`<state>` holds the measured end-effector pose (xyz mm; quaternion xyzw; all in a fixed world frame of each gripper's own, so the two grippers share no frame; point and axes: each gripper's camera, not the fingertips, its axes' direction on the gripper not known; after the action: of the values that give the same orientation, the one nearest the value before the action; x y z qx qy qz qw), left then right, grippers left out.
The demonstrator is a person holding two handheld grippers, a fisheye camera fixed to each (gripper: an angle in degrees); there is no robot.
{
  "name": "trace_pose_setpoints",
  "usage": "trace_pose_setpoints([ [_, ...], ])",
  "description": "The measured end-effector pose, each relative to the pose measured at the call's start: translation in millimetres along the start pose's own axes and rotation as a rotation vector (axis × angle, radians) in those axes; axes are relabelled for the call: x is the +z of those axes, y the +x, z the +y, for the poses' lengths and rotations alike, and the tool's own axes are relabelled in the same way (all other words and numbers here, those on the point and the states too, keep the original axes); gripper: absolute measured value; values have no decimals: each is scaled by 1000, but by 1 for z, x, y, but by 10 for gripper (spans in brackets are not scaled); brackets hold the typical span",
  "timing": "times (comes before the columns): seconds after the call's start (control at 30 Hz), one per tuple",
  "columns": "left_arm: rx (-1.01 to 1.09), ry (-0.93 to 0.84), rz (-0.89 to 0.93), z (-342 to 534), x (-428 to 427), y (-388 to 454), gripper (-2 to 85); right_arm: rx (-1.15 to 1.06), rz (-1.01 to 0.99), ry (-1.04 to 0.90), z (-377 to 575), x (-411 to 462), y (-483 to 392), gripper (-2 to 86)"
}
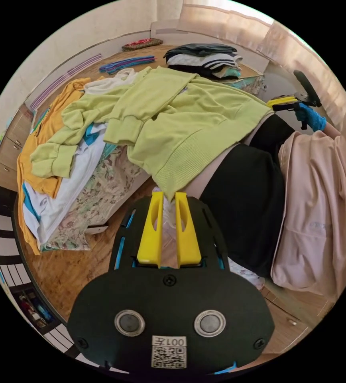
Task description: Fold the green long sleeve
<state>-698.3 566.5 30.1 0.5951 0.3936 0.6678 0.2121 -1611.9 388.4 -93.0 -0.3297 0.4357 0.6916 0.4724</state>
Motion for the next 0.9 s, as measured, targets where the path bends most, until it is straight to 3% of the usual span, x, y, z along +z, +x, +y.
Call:
trace_pose_setpoints([
  [0.17, -91, -66, 10, 14, 24, -11, 44, 93, -137, 78, 12, -7, 22, 79],
  [0.37, -104, 39, 51, 22, 13, -19, 40, 218, -311, 131, 29, -12, 50, 125],
  [0.6, -26, 66, 50, 18, 10, -31, 43, 258, -428, 136, 32, 0, 61, 74],
  [0.9, -57, 104, 119, 20, 5, -55, -10, 249, -376, 225, 21, -21, 53, 12],
])
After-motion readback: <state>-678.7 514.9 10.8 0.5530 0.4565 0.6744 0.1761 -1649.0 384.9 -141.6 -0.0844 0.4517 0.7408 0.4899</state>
